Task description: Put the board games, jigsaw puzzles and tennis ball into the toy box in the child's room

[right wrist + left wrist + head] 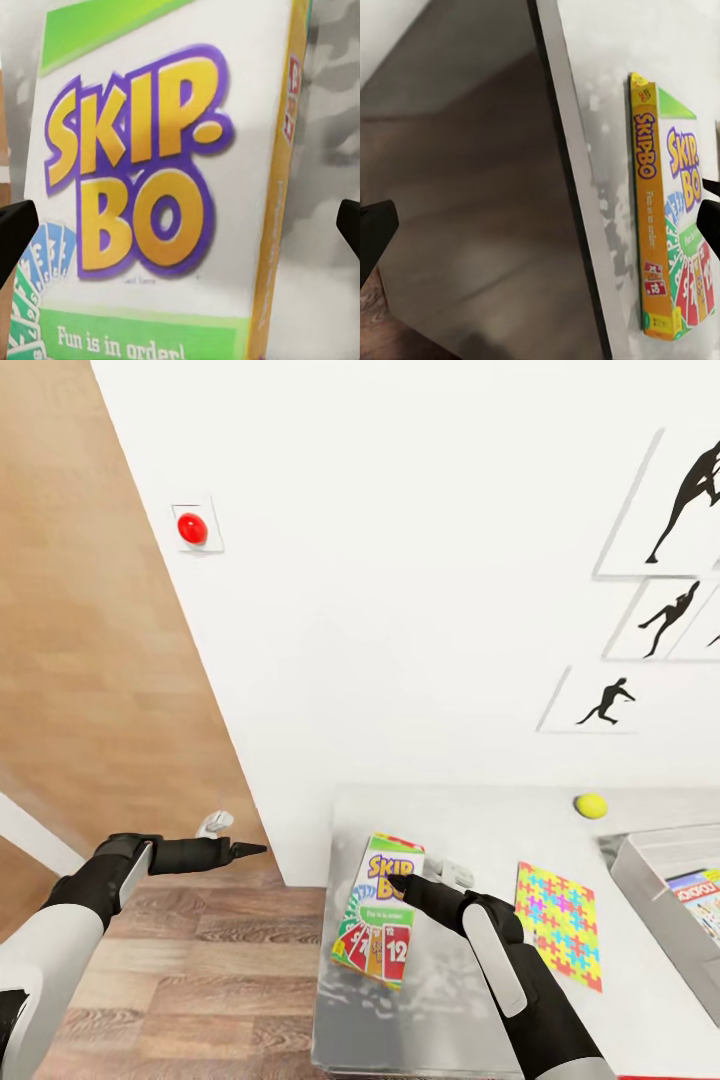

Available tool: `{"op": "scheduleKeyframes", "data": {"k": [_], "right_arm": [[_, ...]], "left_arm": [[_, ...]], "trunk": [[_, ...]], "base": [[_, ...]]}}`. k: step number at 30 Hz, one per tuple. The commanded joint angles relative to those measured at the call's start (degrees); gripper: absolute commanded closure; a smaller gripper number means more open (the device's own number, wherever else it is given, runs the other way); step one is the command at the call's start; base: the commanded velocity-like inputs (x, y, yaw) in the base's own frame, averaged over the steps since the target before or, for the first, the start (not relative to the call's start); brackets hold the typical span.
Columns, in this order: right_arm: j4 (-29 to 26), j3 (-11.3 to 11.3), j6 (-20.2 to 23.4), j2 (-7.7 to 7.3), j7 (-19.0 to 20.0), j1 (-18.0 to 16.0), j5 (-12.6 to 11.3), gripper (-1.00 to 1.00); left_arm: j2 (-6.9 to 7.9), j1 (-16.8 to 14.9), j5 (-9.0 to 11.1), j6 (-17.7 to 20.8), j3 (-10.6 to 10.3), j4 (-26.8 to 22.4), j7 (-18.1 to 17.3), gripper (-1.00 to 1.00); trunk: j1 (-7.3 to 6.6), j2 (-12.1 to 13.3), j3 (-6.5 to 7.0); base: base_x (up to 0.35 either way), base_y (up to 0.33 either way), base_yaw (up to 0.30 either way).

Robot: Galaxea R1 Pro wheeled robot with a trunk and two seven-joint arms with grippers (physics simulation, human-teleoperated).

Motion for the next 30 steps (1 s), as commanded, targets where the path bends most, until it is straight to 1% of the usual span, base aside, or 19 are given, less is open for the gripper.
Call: {"op": "scheduleKeyframes", "data": {"k": [1,10,19,30], "right_arm": [[-0.1,0.0,0.1,0.01,-0.6,0.0,-0.6,-1.0],[-0.1,0.0,0.1,-0.02,-0.6,0.0,-0.6,-1.0],[-0.1,0.0,0.1,-0.02,-0.6,0.0,-0.6,-1.0],[-0.1,0.0,0.1,0.0,-0.6,0.0,-0.6,-1.0]], "left_arm": [[0.0,0.0,0.1,0.5,0.1,0.0,-0.1,-1.0],[-0.01,0.0,0.1,0.6,0.1,0.0,-0.1,-1.0],[0.0,0.0,0.2,0.6,0.1,0.0,-0.1,-1.0],[-0.01,0.0,0.2,0.5,0.1,0.0,-0.1,-1.0]], "trunk": [[0.03,-0.1,-0.2],[0.03,-0.1,-0.81],[0.03,-0.1,-0.87],[0.03,-0.1,-0.87]], "base": [[0.0,0.0,0.0],[0.0,0.005,0.0],[0.0,0.087,0.0],[0.0,0.011,0.0]]}}
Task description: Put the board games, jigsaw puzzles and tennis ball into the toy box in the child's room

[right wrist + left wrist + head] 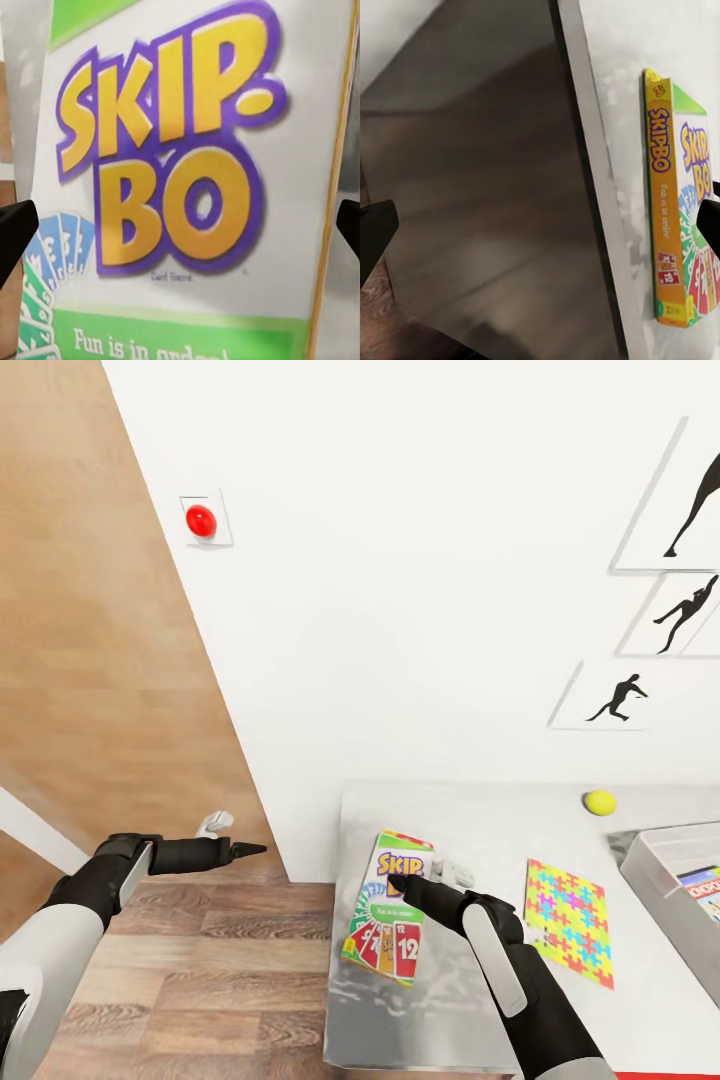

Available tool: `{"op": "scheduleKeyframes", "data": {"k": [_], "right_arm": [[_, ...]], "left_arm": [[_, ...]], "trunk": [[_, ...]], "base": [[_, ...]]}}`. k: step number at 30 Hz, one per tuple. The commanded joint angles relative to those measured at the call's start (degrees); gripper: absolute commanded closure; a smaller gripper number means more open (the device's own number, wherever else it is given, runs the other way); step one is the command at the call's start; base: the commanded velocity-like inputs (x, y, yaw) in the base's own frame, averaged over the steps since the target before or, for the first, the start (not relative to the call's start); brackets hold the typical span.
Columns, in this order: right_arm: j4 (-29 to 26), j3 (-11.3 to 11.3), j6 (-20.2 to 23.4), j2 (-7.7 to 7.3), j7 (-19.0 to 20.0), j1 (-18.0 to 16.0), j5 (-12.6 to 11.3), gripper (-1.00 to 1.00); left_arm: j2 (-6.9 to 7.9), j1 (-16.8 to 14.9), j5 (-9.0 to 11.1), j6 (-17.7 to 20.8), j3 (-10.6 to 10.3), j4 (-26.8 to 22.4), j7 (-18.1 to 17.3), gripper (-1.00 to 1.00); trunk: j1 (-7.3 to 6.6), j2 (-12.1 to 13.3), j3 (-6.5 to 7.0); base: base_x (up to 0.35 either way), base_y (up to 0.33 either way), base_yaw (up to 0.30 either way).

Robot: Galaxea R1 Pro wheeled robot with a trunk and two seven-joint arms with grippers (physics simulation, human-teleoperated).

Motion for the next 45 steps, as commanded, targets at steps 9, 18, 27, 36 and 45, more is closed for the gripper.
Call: {"op": "scheduleKeyframes", "data": {"k": [9,18,27,36,45], "right_arm": [[-0.1,0.0,0.1,-0.04,-0.6,0.0,-0.6,-1.0],[-0.1,0.0,0.1,-0.04,-0.6,0.0,-0.6,-1.0],[-0.1,0.0,0.1,-0.04,-0.6,0.0,-0.6,-1.0],[-0.1,0.0,0.1,-0.12,-0.6,0.0,-0.5,-1.0],[-0.1,0.0,0.1,-0.15,-0.6,0.0,-0.4,-1.0]], "left_arm": [[0.0,0.0,0.1,0.6,0.0,0.0,-0.1,-1.0],[0.0,0.0,0.1,0.6,0.1,0.0,-0.1,-1.0],[0.0,0.0,0.1,0.6,0.0,0.0,-0.1,-1.0],[0.0,0.0,0.2,0.5,0.0,0.0,-0.1,-1.0],[0.0,0.0,0.2,0.5,0.0,0.0,-0.1,-1.0]], "trunk": [[0.03,-0.1,-0.1],[0.03,-0.1,-0.1],[0.03,-0.1,-0.1],[0.03,-0.1,-0.1],[0.03,-0.1,0.07]], "base": [[0.0,0.084,0.0],[0.0,0.142,0.0],[0.0,0.075,0.0],[0.0,0.028,0.0],[0.0,0.001,0.0]]}}
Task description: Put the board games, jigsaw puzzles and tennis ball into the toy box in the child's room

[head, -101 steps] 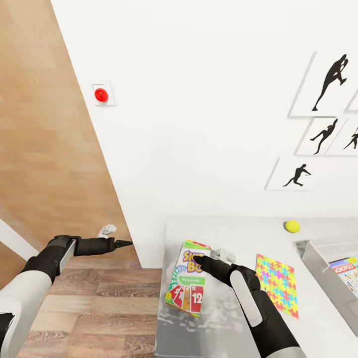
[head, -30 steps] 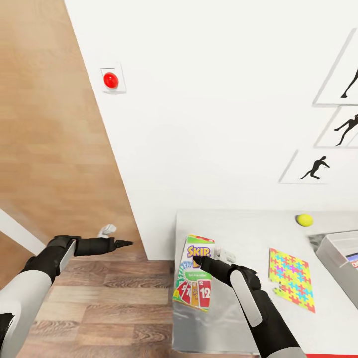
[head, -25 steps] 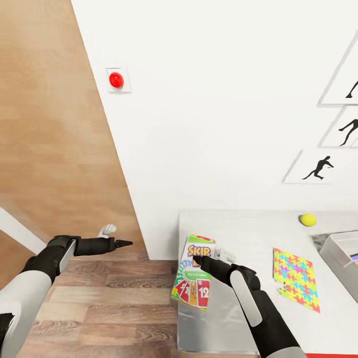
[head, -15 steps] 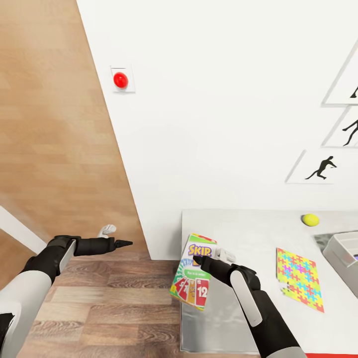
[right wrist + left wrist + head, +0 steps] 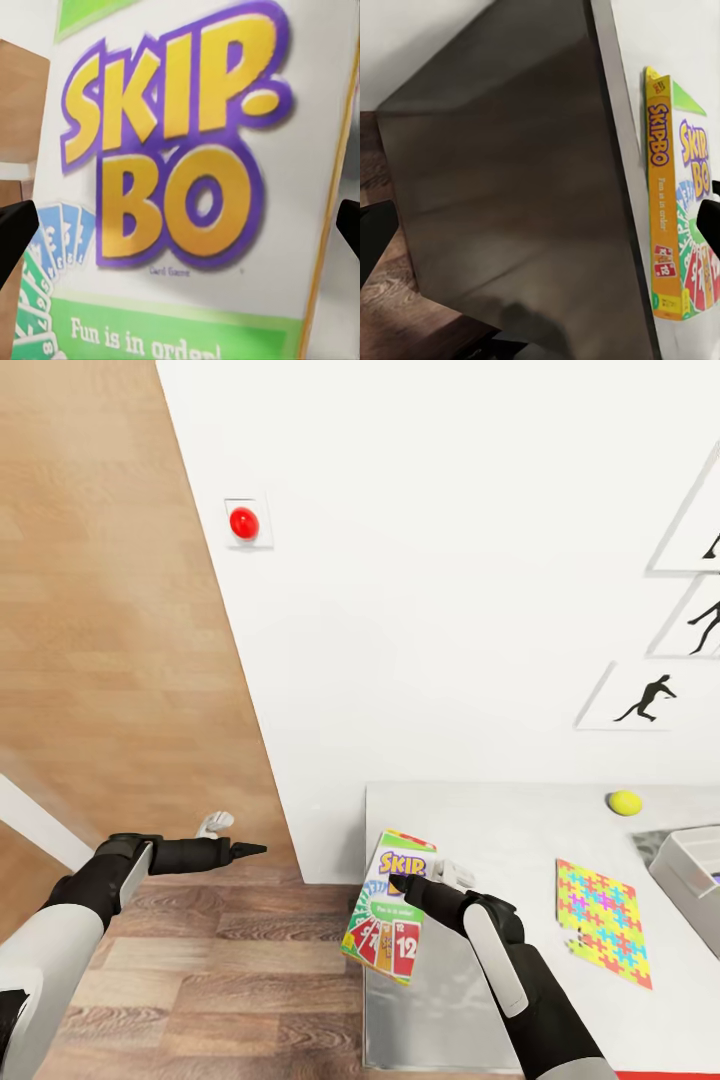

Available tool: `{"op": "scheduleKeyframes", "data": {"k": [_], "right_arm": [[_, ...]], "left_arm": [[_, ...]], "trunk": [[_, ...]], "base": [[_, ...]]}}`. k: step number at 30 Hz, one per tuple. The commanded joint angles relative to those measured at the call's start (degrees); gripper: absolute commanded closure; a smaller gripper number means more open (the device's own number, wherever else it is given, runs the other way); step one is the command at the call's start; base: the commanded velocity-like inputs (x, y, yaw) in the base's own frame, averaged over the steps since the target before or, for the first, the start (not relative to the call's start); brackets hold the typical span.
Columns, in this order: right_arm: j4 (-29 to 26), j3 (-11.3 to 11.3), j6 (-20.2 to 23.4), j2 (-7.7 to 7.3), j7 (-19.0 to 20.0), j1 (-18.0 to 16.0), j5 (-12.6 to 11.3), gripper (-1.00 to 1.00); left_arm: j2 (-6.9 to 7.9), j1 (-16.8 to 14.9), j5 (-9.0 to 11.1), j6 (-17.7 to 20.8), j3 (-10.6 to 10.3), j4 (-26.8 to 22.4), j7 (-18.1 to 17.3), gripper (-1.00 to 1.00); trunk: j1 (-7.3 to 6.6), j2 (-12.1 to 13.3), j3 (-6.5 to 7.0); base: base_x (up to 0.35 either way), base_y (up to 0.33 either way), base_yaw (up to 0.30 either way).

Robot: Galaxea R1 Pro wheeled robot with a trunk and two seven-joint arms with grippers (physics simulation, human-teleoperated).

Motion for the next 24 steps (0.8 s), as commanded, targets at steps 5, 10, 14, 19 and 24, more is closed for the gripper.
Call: {"op": "scheduleKeyframes", "data": {"k": [5,10,14,19,24], "right_arm": [[-0.1,0.0,0.2,-0.24,-0.6,0.0,-0.6,-1.0],[-0.4,0.0,0.2,-0.35,-0.6,0.0,-0.6,-1.0],[-0.7,0.0,0.2,-0.4,-0.6,0.0,-0.6,-1.0],[-1.0,0.0,0.2,-0.48,-0.7,0.1,-0.6,-1.0],[-3.4,0.0,0.3,-0.58,-0.6,0.6,-0.6,-1.0]], "left_arm": [[0.0,0.0,0.1,0.5,0.1,0.0,-0.1,-1.0],[0.0,0.0,0.1,0.5,0.1,0.0,0.0,-1.0],[-0.02,0.0,0.1,0.5,0.1,0.0,0.0,-1.0],[-0.02,0.0,0.1,0.5,0.1,0.0,0.0,-1.0],[-0.03,0.0,0.1,0.5,0.1,0.0,0.0,-1.0]], "trunk": [[0.03,-0.1,0.32],[0.03,-0.1,0.78],[0.03,-0.1,1.16],[0.03,-0.1,1.63],[0.03,-0.1,2.1]], "base": [[0.0,0.0,0.0],[0.0,0.0,0.0],[0.0,0.0,0.0],[0.0,-0.07,0.0],[0.0,-0.139,0.0]]}}
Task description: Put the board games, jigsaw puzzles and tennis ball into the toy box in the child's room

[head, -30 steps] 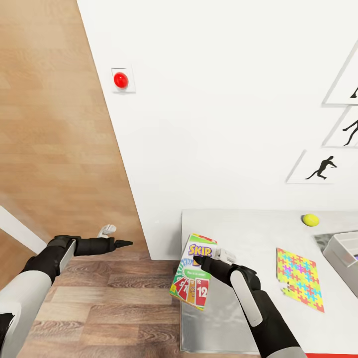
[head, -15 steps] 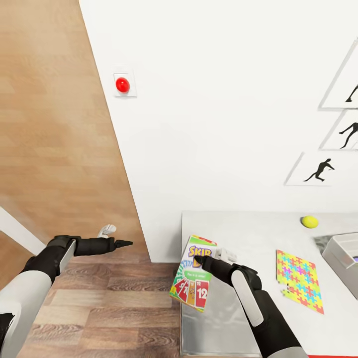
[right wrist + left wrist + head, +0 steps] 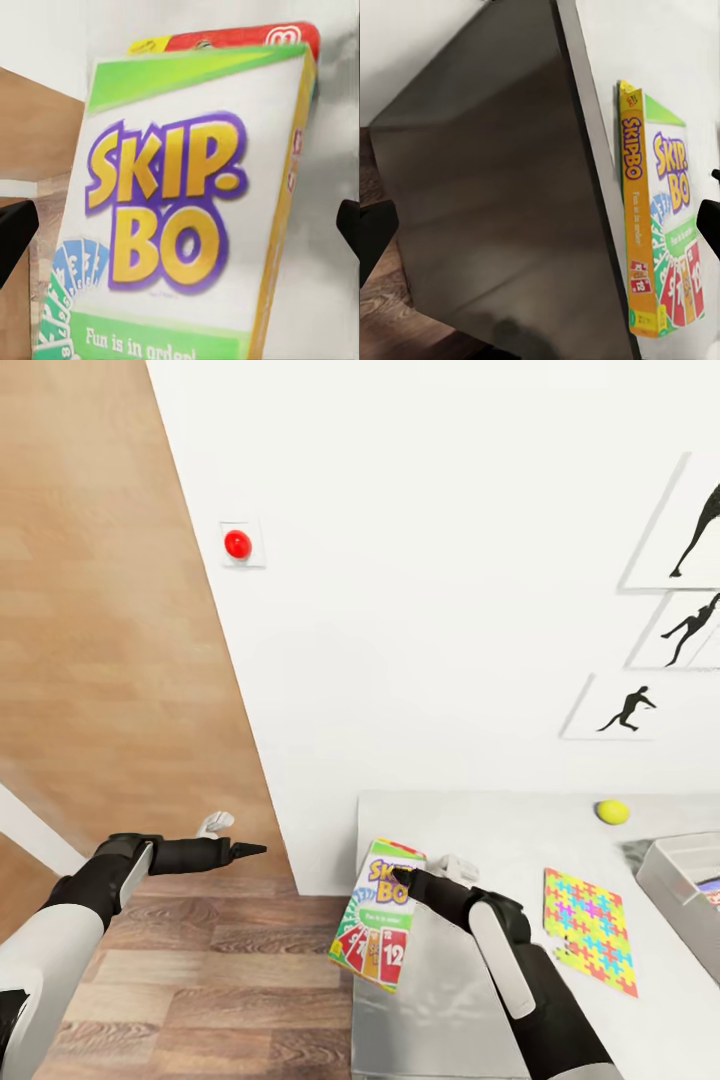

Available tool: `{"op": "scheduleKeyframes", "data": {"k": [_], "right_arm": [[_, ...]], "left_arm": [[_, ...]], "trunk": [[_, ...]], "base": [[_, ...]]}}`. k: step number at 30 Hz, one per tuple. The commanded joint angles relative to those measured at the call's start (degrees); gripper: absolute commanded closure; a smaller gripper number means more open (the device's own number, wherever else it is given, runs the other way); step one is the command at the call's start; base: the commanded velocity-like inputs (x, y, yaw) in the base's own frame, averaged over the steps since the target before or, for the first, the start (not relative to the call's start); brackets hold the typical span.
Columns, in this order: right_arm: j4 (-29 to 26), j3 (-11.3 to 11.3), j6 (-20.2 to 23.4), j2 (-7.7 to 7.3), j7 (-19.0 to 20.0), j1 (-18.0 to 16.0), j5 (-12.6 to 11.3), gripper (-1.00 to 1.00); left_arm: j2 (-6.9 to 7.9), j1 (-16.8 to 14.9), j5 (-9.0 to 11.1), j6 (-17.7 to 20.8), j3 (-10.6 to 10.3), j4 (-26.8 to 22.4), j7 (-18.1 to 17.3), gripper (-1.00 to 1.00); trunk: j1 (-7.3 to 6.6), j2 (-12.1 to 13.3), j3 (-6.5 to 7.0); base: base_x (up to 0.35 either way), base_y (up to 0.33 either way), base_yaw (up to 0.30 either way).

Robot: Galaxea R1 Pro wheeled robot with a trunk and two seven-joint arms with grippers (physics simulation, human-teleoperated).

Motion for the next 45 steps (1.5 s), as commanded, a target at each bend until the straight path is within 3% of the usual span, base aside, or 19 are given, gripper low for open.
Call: {"op": "scheduleKeyframes", "data": {"k": [1,8,13,21,26,31,40,45], "right_arm": [[-1.4,0.1,0.2,-0.07,-0.6,0.1,-0.6,-1.0],[-6.3,-0.4,0.5,-0.22,-0.6,0.3,-0.6,-1.0],[-8.4,-1.0,0.7,-0.26,-0.5,0.2,-0.7,-1.0],[-13.1,-1.1,1.2,-0.33,-0.5,0.3,-0.9,-1.0],[-15.5,-1.1,2.4,-0.75,0.0,0.3,-1.3,-1.0],[-16.4,-1.2,3.3,-2.17,3.7,0.3,-4.1,-1.0],[-16.6,-1.2,3.4,-6.77,10.7,0.4,-10.5,-1.0],[-16.6,-1.2,3.3,-7.68,11.8,0.4,-12.8,-1.0]], "left_arm": [[0.01,0.0,0.1,0.5,0.1,0.0,-0.1,-1.0],[-0.11,0.0,0.0,0.6,0.0,0.0,-0.1,-1.0],[-1.25,0.0,0.0,0.7,0.0,0.3,0.8,-1.0],[-3.6,0.0,-0.4,0.8,0.1,4.0,8.3,-1.0],[-4.32,0.0,-0.5,0.9,0.1,5.8,9.9,-1.0],[-4.77,0.0,-0.4,1.2,0.0,6.7,10.4,-1.0],[-4.93,0.0,-0.4,1.2,0.1,11.5,10.5,-1.0],[-4.97,0.0,-0.2,0.8,0.2,14.8,10.5,-1.0]], "trunk": [[0.04,-0.1,-0.02],[0.04,-0.1,0.64],[0.04,-0.1,1.12],[0.04,-0.1,1.87],[0.04,-0.1,2.34],[0.04,-0.1,2.81],[0.04,-0.1,3.66],[0.04,-0.1,4.13]], "base": [[0.0,-0.069,0.0],[0.0,-0.026,0.0],[0.0,-0.004,0.0],[0.0,0.0,0.0],[0.0,0.0,0.0],[0.0,0.0,0.0],[0.0,0.0,0.0],[0.0,0.0,0.0]]}}
